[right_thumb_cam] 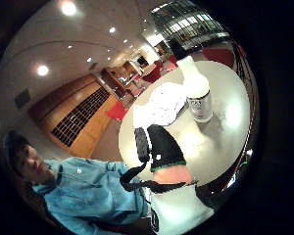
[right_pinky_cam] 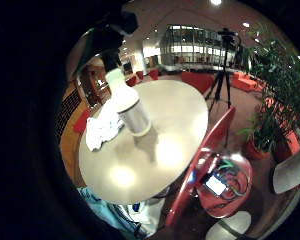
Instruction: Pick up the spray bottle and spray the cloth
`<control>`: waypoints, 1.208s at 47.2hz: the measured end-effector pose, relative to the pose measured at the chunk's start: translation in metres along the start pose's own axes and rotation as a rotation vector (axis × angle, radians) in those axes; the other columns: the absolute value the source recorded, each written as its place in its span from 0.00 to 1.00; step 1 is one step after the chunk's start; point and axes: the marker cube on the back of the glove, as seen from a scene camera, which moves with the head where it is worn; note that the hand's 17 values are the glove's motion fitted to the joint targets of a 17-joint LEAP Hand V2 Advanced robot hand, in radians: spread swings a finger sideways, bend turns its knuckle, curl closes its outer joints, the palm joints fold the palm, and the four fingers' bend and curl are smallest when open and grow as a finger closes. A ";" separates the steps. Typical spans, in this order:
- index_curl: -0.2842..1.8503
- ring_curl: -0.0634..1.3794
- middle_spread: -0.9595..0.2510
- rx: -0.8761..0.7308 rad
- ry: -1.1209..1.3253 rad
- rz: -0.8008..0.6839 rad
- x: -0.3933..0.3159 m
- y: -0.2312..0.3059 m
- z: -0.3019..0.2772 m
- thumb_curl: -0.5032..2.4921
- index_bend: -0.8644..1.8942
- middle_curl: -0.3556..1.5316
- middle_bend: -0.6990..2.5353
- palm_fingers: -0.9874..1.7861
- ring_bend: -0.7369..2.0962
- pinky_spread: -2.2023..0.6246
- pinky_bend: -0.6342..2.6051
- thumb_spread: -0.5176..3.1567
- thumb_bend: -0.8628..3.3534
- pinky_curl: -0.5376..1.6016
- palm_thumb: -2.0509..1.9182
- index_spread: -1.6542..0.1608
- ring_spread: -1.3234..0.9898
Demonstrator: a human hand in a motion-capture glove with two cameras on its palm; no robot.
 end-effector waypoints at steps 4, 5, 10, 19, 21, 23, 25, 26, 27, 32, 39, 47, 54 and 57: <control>0.22 0.24 0.77 -0.018 -0.005 0.040 0.003 -0.002 0.008 0.28 0.35 0.35 0.28 0.45 0.42 0.86 0.36 0.43 0.20 0.41 0.66 0.72 0.59; 0.22 0.24 0.77 -0.021 -0.016 0.042 0.004 -0.004 0.010 0.28 0.35 0.35 0.28 0.45 0.42 0.86 0.36 0.43 0.20 0.41 0.66 0.72 0.59; 0.22 0.24 0.78 -0.039 -0.070 0.085 0.008 -0.014 0.022 0.28 0.35 0.36 0.28 0.45 0.42 0.86 0.36 0.43 0.20 0.41 0.65 0.73 0.59; 0.22 0.25 0.79 -0.040 -0.118 0.132 0.012 -0.037 0.051 0.28 0.35 0.36 0.28 0.45 0.43 0.86 0.36 0.43 0.20 0.41 0.65 0.74 0.60; 0.22 0.25 0.79 -0.044 -0.161 0.147 0.012 -0.043 0.057 0.28 0.35 0.36 0.28 0.45 0.43 0.86 0.36 0.43 0.20 0.41 0.65 0.75 0.61; 0.21 0.25 0.79 -0.051 -0.203 0.169 0.011 -0.048 0.064 0.28 0.35 0.36 0.28 0.45 0.43 0.86 0.36 0.43 0.20 0.42 0.65 0.75 0.61; 0.21 0.25 0.80 -0.054 -0.239 0.198 0.008 -0.052 0.070 0.28 0.35 0.37 0.28 0.45 0.43 0.86 0.36 0.43 0.20 0.42 0.65 0.75 0.61; 0.21 0.25 0.80 -0.053 -0.256 0.212 0.006 -0.054 0.074 0.28 0.35 0.37 0.28 0.46 0.44 0.86 0.37 0.43 0.20 0.42 0.65 0.75 0.61; 0.21 0.25 0.80 -0.051 -0.273 0.221 0.005 -0.056 0.077 0.28 0.35 0.37 0.28 0.46 0.44 0.86 0.37 0.43 0.20 0.42 0.65 0.76 0.61; 0.21 0.25 0.81 -0.050 -0.363 0.236 0.006 -0.074 0.096 0.28 0.35 0.37 0.29 0.47 0.44 0.86 0.37 0.42 0.20 0.42 0.65 0.76 0.61; 0.21 0.26 0.81 -0.070 -0.503 0.361 0.000 -0.098 0.123 0.28 0.35 0.37 0.29 0.49 0.45 0.85 0.36 0.42 0.20 0.42 0.66 0.78 0.61; 0.24 0.25 0.76 -0.101 -0.614 0.506 -0.013 -0.120 0.147 0.31 0.39 0.39 0.33 0.61 0.45 0.83 0.31 0.42 0.22 0.39 0.71 0.79 0.59; 0.27 0.26 0.71 -0.101 -0.608 0.575 -0.026 -0.136 0.162 0.33 0.40 0.41 0.35 0.75 0.45 0.80 0.26 0.38 0.22 0.38 0.73 0.79 0.54; 0.29 0.29 0.70 -0.120 -0.587 0.559 -0.030 -0.142 0.167 0.34 0.41 0.42 0.36 0.79 0.46 0.79 0.26 0.35 0.21 0.38 0.74 0.80 0.52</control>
